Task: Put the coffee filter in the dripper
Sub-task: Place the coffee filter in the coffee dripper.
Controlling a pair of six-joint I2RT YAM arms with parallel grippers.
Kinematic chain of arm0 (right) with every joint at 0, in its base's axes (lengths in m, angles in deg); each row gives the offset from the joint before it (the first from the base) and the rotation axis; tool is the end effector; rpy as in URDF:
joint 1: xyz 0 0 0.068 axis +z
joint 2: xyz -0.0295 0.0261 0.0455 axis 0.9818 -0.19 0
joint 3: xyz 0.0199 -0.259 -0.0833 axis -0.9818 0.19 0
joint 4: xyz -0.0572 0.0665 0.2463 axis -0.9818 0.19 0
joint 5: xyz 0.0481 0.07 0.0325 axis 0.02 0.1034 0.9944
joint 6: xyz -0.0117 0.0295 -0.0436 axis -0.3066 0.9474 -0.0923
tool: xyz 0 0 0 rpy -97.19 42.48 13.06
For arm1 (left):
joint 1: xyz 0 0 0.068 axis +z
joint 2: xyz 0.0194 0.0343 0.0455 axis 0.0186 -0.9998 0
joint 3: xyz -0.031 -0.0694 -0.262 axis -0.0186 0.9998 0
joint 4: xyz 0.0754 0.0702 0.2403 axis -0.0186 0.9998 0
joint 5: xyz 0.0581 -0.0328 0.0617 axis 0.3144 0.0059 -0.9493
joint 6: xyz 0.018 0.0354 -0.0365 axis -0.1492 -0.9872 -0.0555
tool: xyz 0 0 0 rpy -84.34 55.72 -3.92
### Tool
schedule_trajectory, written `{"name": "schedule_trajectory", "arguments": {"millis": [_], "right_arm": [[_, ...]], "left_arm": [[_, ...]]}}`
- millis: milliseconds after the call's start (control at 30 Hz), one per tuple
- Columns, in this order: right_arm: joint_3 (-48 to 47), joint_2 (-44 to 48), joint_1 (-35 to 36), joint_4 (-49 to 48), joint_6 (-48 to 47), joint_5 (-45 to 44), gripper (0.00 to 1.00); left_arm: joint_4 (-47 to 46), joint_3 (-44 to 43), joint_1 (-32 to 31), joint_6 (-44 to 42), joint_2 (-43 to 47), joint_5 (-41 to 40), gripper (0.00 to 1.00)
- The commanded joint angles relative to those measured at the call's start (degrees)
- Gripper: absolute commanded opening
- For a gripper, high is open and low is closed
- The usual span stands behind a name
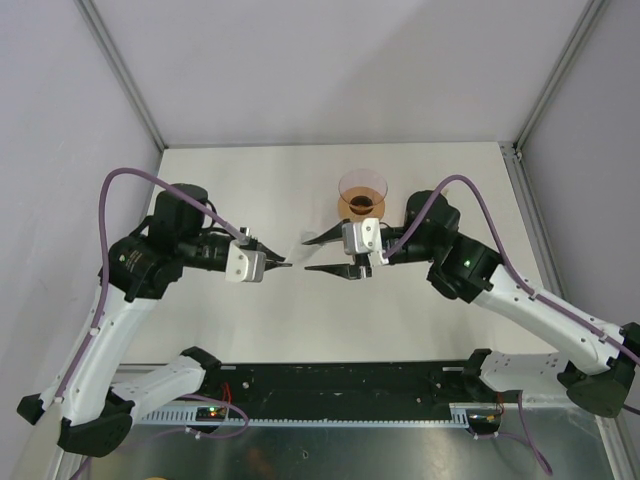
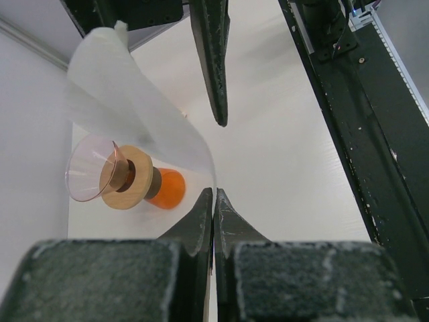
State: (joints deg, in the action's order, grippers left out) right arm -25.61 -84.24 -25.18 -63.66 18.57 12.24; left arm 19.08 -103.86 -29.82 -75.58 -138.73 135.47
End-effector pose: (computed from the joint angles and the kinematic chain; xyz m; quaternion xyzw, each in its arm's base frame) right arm 0.1294 0.2169 0.4343 -0.6338 0.3241 0.3716 0.5960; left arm 0.1159 -0.0970 0.4302 0.7008 0.4163 -0.2932 0.4996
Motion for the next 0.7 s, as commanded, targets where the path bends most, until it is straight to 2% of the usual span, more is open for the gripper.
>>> {"name": "schedule_trajectory", "arguments": {"millis": [0, 33, 100, 133, 233, 267, 300, 367, 433, 533, 667], "right_arm": [[-2.6, -0.4, 0.7, -1.6, 1.0, -1.0, 0.40], [-2.6, -0.6, 0.7, -1.9, 1.3, -1.2, 0.35], [-2.6, -0.8, 0.6, -1.8, 1.9, -1.9, 0.13], [-2.6, -0.8, 0.5, -1.4, 2.1, -2.4, 0.07], [-2.6, -0.3, 0.7, 1.6, 1.4, -5.4, 0.01], [-2.6, 0.0, 1.1, 3.7, 0.2, -8.0, 0.00], [-2.6, 0.5, 1.6, 5.4, -1.0, -11.8, 0.00], [-2.2, 1.5, 3.6, 8.8, -5.5, -20.0, 0.00], [-0.6, 2.5, 6.9, 12.5, -14.8, -29.4, 0.00], [3.1, 3.3, 13.9, 16.3, -29.8, -41.5, 0.00], [5.5, 2.2, 22.0, 17.6, -43.1, -53.6, 0.00]], "left_arm": [[0.1, -2.3, -0.5, 0.2, 0.1, 0.3, 0.00], [0.1, -2.4, -0.5, 0.3, 0.1, 0.2, 0.00], [-0.1, -2.6, -0.5, 1.1, 0.1, 0.1, 0.00], [-0.3, -2.6, -0.5, 1.8, 0.1, -0.3, 0.00], [-2.6, -2.4, -0.4, 4.8, 0.2, -2.5, 0.00], [-3.6, -2.2, -0.4, 6.4, 0.2, -3.4, 0.03], [-4.1, -2.1, -0.4, 7.7, 0.3, -4.0, 0.11], [-5.2, -1.6, -0.4, 10.7, 0.5, -4.7, 0.41], [-7.2, -1.3, -0.4, 16.9, 0.8, -6.0, 0.62], [-12.5, -1.8, -0.3, 29.3, 0.6, -10.2, 0.75], [-14.0, -6.2, -0.2, 42.3, -2.4, -14.0, 0.79]]}}
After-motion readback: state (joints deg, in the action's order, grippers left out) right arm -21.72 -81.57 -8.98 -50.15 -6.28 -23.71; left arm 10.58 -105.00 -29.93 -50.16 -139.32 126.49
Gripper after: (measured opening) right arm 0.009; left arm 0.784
